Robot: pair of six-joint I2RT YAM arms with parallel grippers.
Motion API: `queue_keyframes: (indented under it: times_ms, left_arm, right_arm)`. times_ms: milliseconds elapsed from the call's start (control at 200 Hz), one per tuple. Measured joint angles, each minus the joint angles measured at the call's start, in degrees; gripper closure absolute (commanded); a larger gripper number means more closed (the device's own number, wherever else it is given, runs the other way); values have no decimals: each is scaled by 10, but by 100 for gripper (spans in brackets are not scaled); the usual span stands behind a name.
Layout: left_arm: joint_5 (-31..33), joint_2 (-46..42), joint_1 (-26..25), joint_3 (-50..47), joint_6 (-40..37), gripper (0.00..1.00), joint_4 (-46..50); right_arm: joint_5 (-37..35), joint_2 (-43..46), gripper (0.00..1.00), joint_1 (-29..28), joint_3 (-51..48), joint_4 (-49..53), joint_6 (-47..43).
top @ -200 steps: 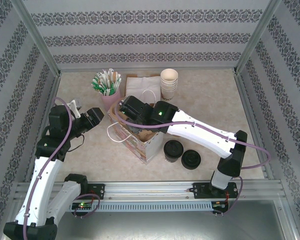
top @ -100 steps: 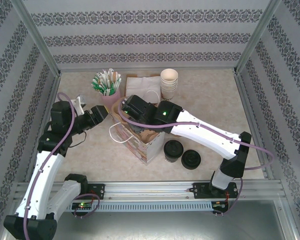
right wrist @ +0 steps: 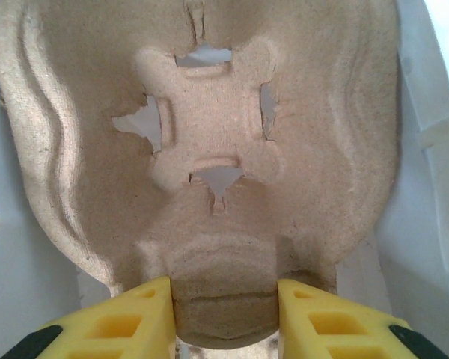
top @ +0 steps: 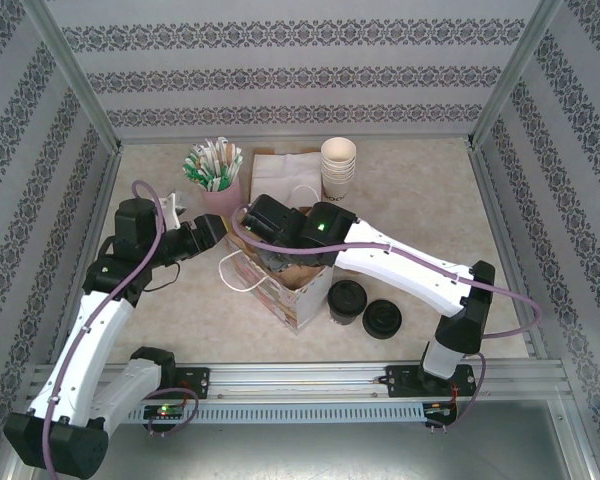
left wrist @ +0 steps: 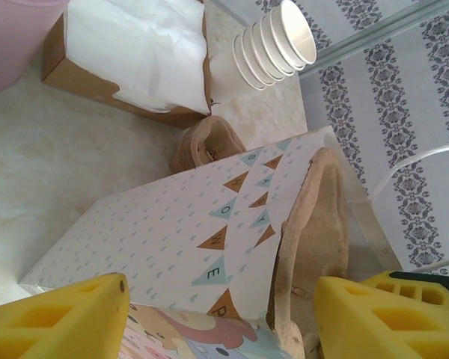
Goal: Pack the takeout coffee
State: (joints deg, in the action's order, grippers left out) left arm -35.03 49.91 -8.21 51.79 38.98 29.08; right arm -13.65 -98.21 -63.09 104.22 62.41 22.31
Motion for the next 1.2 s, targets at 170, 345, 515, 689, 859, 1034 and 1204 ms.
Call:
queue_keyframes:
  times_ms: [170, 345, 515, 689, 859, 1034, 1204]
  left_arm:
    - [9, 1, -7, 0, -7, 34, 0]
    - [22, 3, -13, 0, -16, 34, 1]
    - [31, 3, -16, 3, -24, 33, 3]
    - [40, 3, -16, 3, -29, 34, 7]
    - [52, 3, -16, 3, -30, 34, 14]
    - [55, 3, -18, 6, -30, 34, 16]
    - [54, -2, -26, 7, -27, 34, 16]
  right_arm:
    - [14, -2, 64, 10, 0, 2, 1]
    - [17, -14, 64, 15, 0, 19, 1]
    - [17, -14, 64, 15, 0, 21, 1]
    - [17, -14, 64, 15, 0, 23, 1]
    - [17, -14, 64, 15, 0, 28, 1]
    - [22, -25, 64, 15, 0, 30, -1]
    - [33, -64, 64, 15, 3, 34, -13]
